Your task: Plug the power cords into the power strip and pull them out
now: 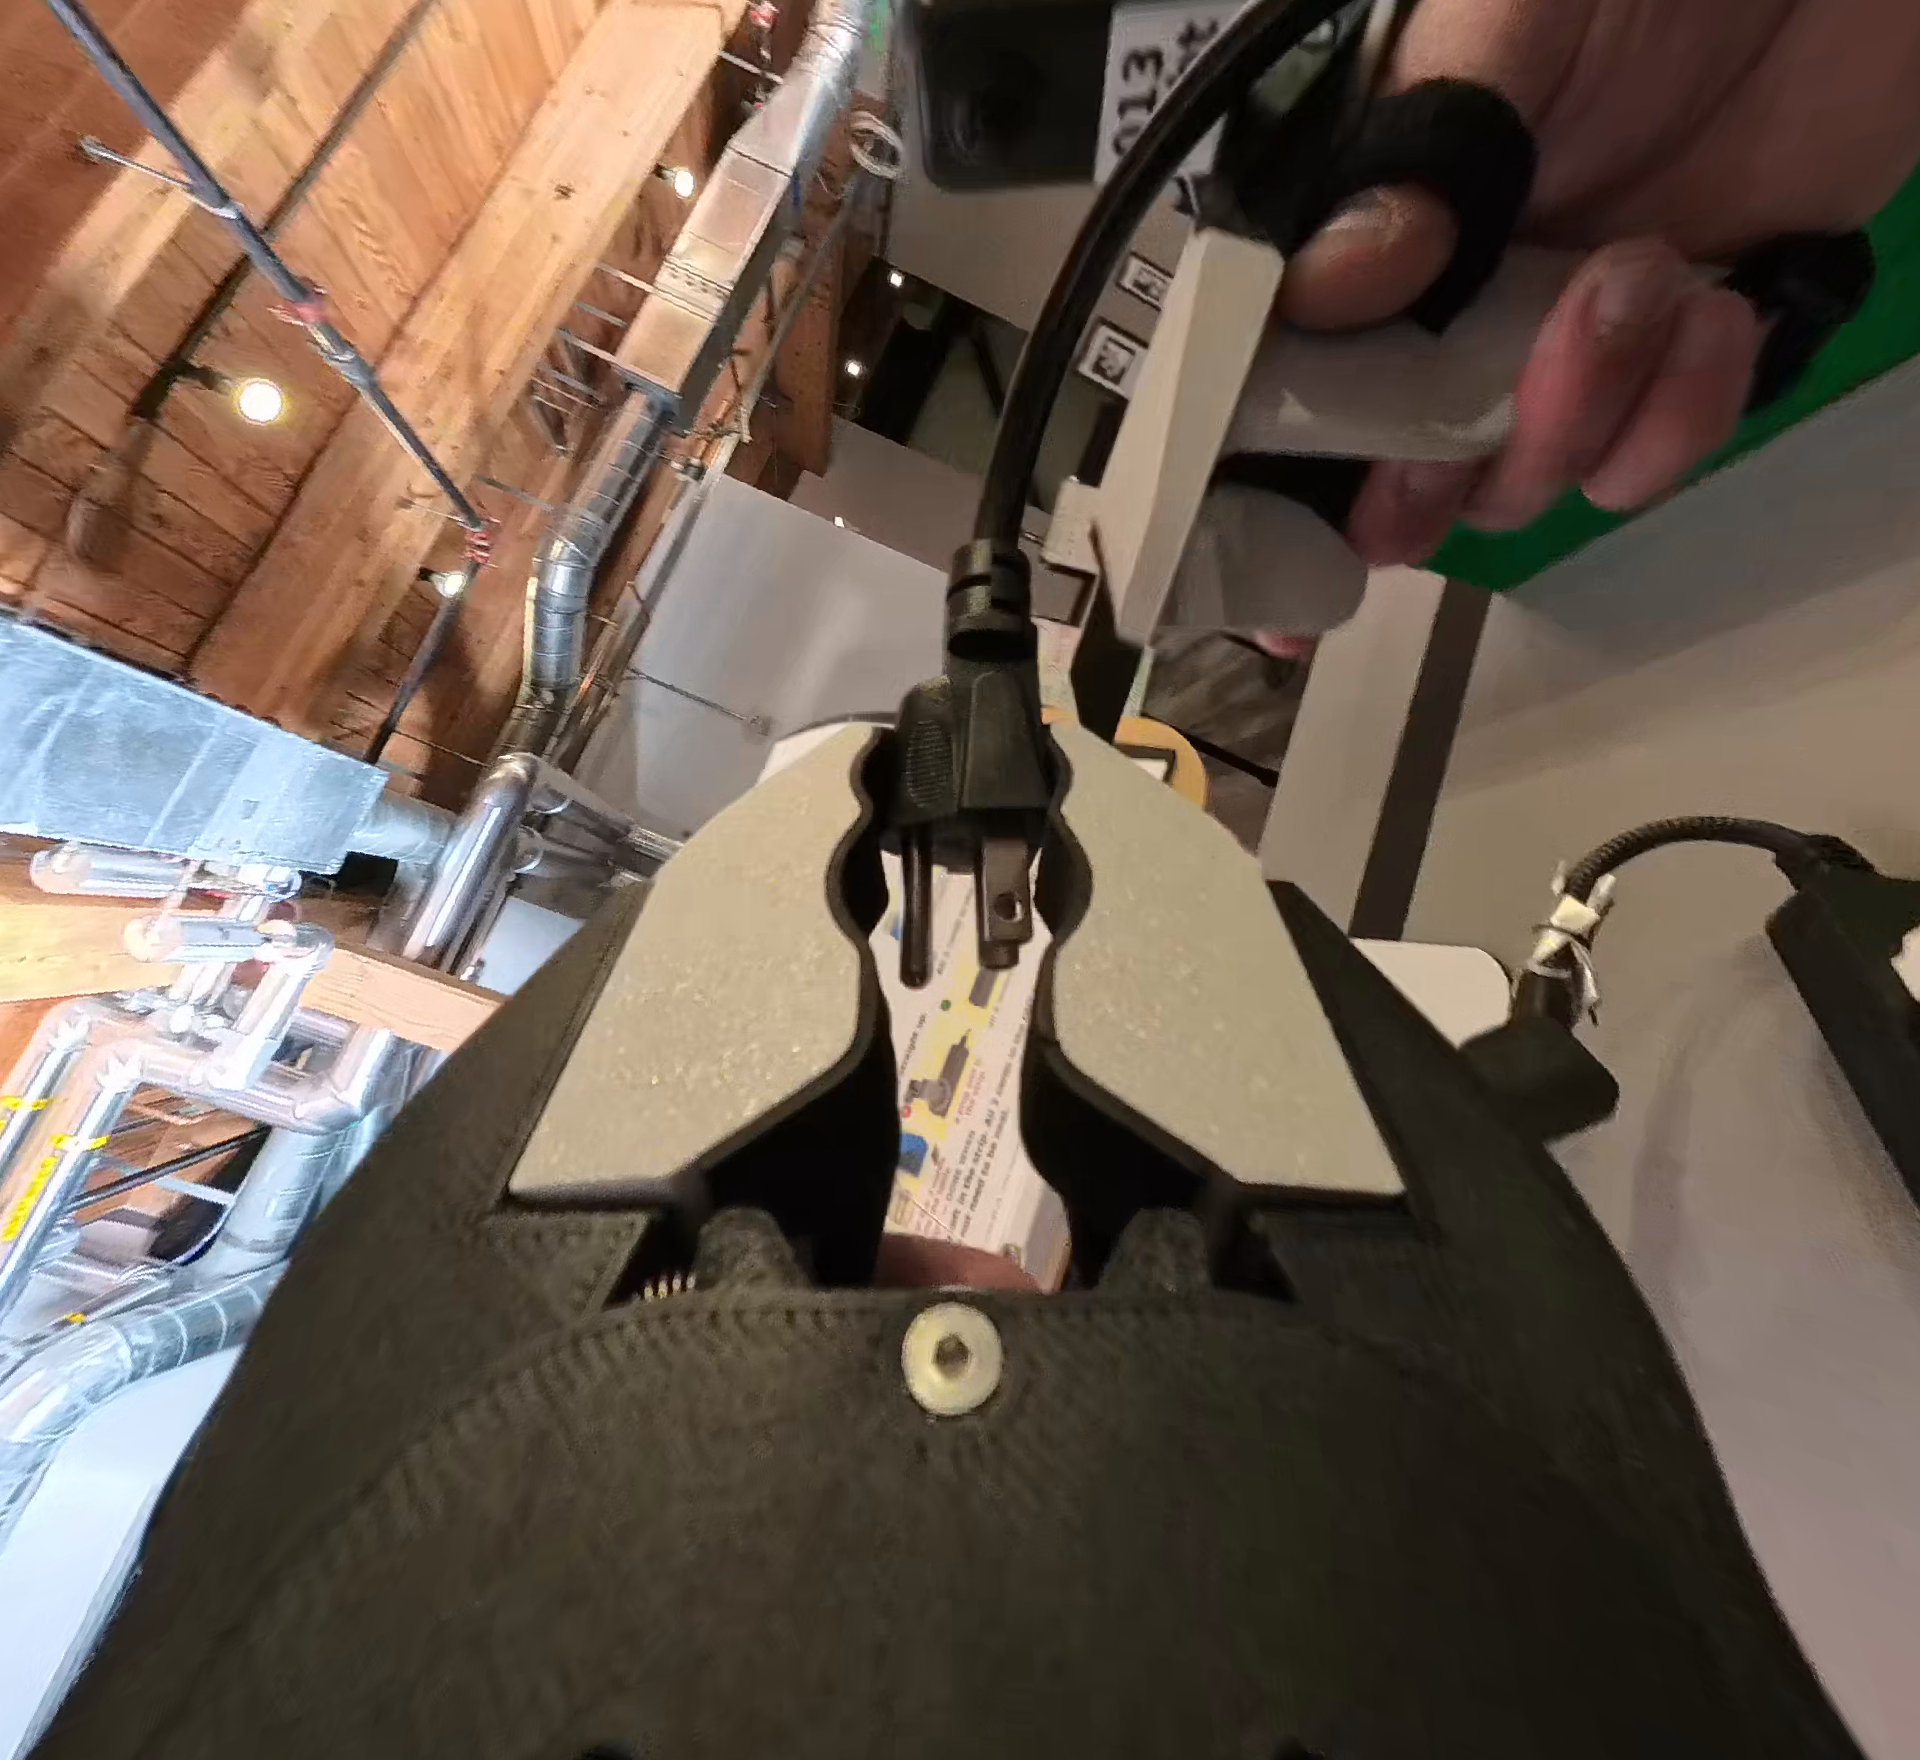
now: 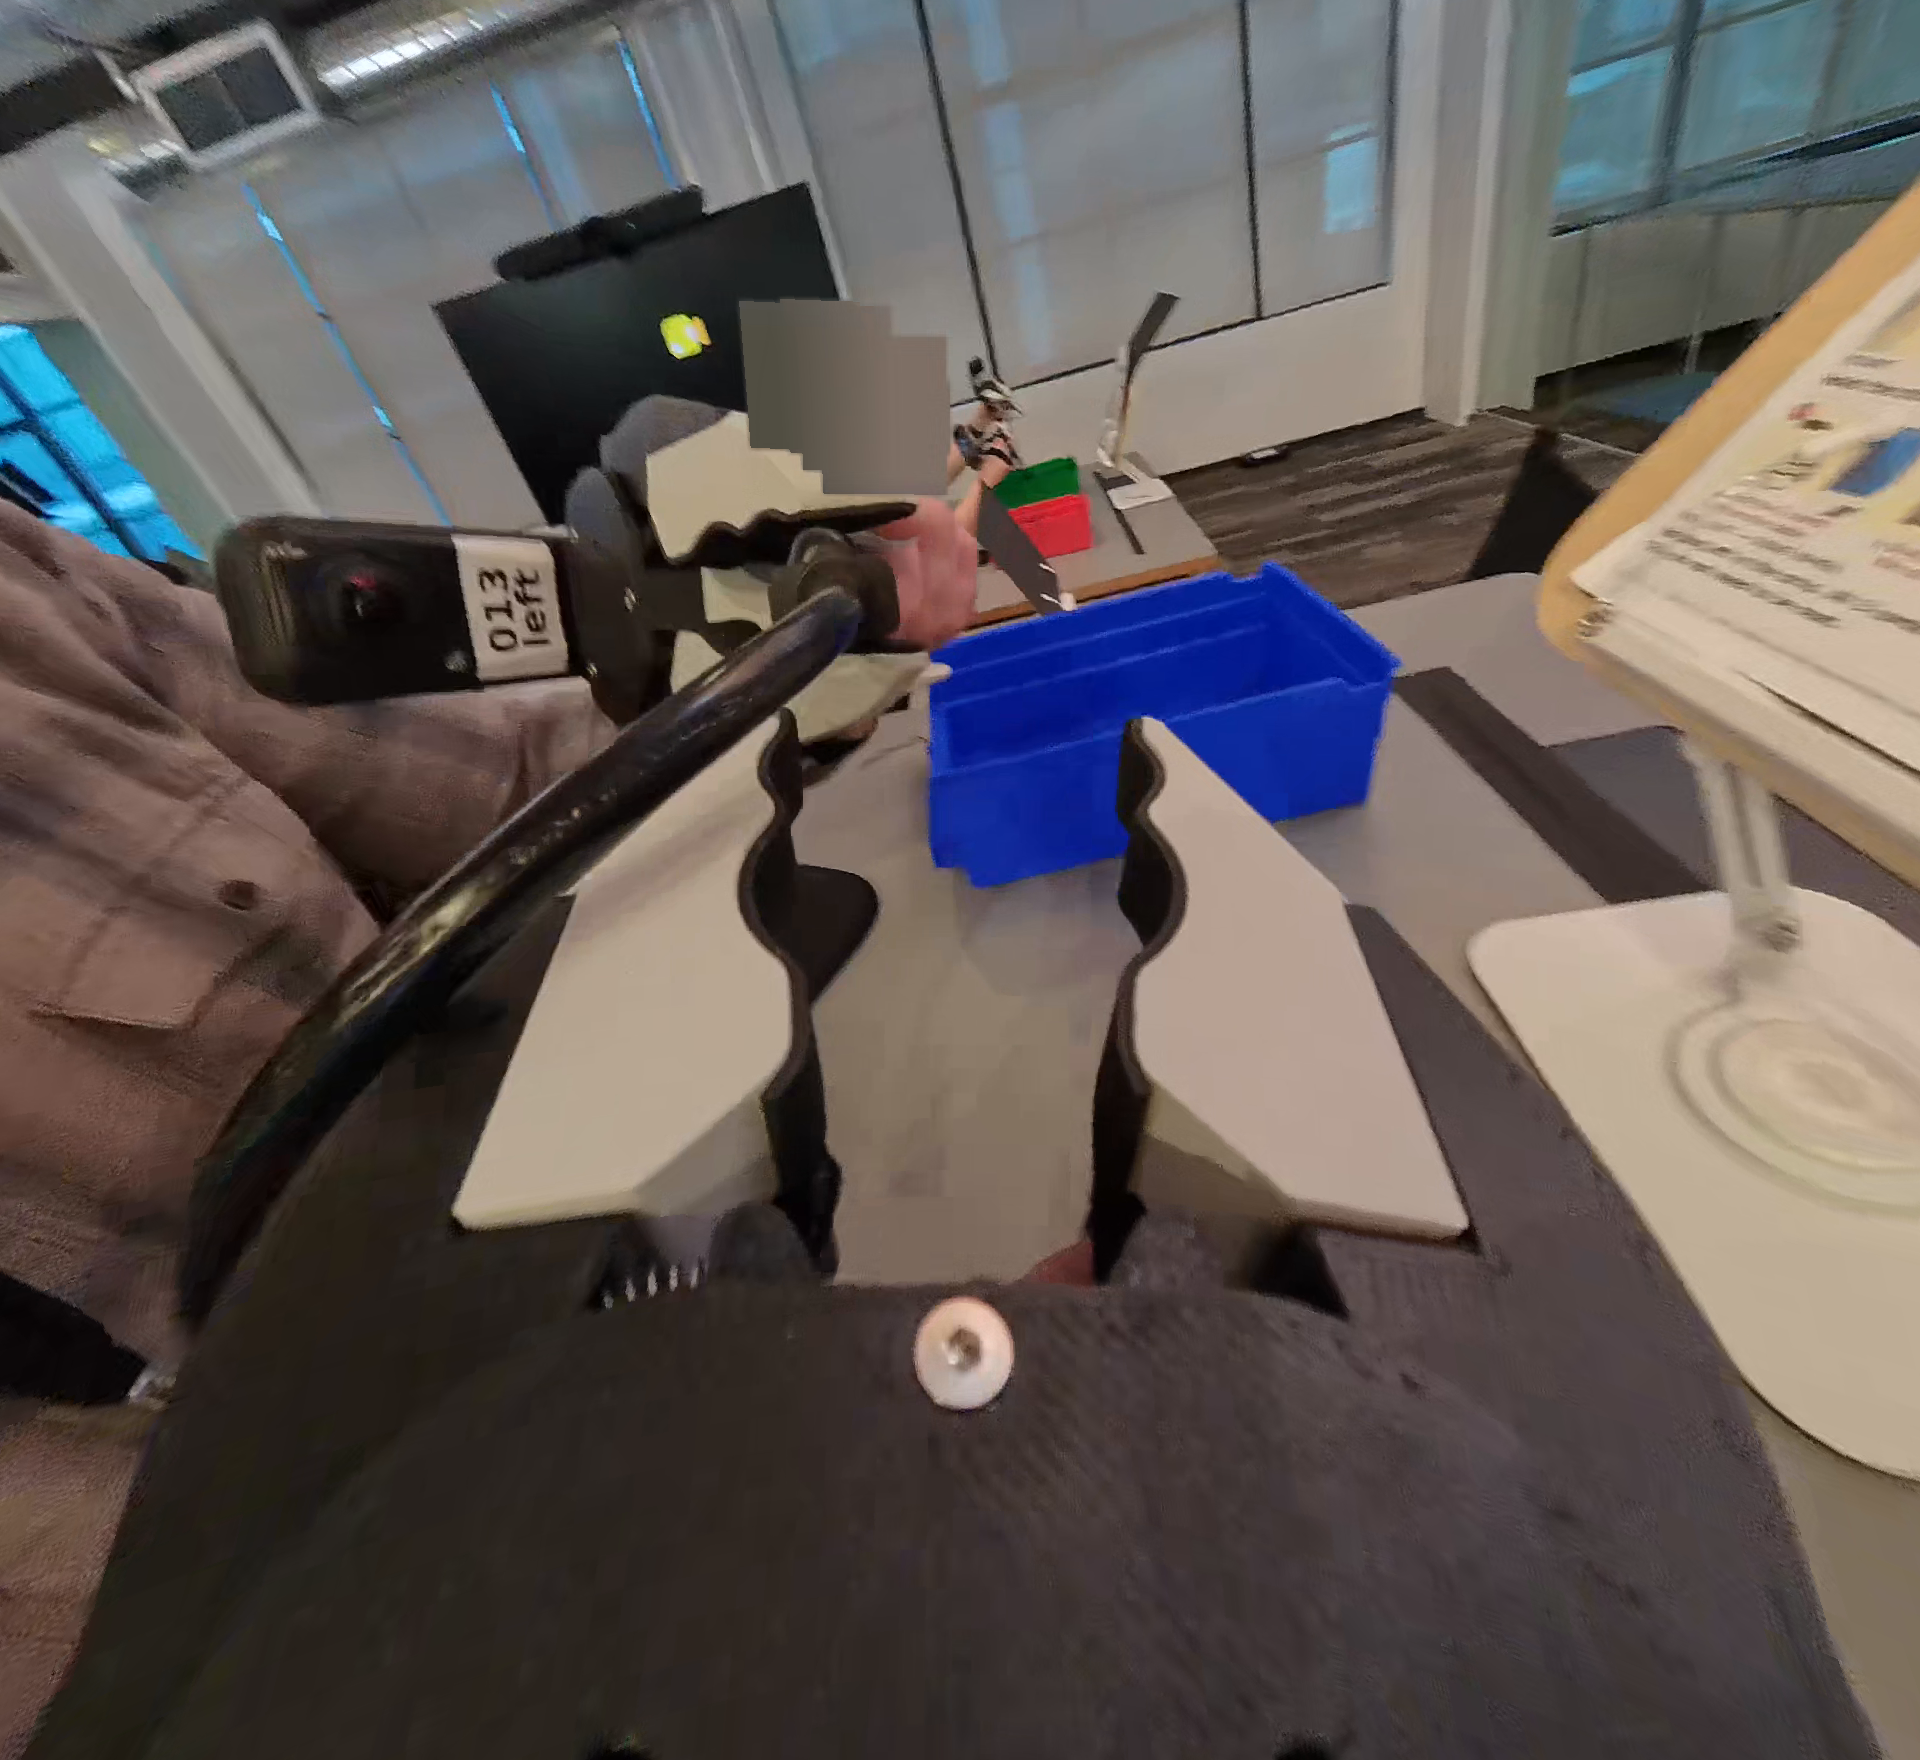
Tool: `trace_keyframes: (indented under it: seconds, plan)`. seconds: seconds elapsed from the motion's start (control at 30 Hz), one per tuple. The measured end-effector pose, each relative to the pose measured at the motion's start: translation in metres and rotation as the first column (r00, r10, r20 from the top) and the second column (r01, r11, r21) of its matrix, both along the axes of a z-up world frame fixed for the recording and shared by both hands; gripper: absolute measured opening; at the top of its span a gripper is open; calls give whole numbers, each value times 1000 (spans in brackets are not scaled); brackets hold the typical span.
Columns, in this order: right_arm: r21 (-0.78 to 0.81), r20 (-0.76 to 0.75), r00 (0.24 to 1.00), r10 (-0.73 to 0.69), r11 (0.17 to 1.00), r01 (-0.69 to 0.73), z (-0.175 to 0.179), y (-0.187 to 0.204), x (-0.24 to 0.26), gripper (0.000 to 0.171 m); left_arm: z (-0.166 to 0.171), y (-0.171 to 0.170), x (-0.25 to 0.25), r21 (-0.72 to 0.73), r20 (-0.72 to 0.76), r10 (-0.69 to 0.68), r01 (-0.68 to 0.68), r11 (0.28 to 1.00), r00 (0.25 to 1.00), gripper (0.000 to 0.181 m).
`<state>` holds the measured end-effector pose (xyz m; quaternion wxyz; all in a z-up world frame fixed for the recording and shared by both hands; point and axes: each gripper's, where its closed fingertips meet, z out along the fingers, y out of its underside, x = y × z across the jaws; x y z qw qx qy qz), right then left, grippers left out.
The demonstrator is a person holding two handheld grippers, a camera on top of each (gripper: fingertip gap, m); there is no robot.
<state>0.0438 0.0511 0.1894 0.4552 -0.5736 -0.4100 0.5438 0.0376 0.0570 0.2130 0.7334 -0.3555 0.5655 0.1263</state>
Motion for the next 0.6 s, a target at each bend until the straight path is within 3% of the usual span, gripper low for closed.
trace_keyframes:
  seconds: [0.03,0.13,0.23,0.3,0.37,0.5,0.6]
  plan:
    - [18,31,999,-26,999,26,-4,5,8,59,-3,2,-1,-10,-26,8,-8,1000,1000,23]
    - [147,245,958,-148,983,115,-26,25,45,62,-12,8,-7,-16,-139,38,-41,999,990,22]
    - [276,279,917,-285,938,208,-3,38,86,52,-19,15,-12,-8,-210,60,-64,998,976,22]
    - [298,202,954,-223,942,157,31,20,87,52,-22,15,-12,0,-231,57,-59,998,971,23]
    - [328,217,965,-148,942,71,39,3,69,59,-23,15,-8,4,-247,47,-47,999,968,23]
    - [290,337,941,-29,954,-75,4,-4,20,55,-18,10,6,25,-226,17,-11,1000,974,23]
    - [195,304,948,93,968,-157,-11,-11,-9,51,-16,5,16,27,-218,-8,15,1000,976,23]
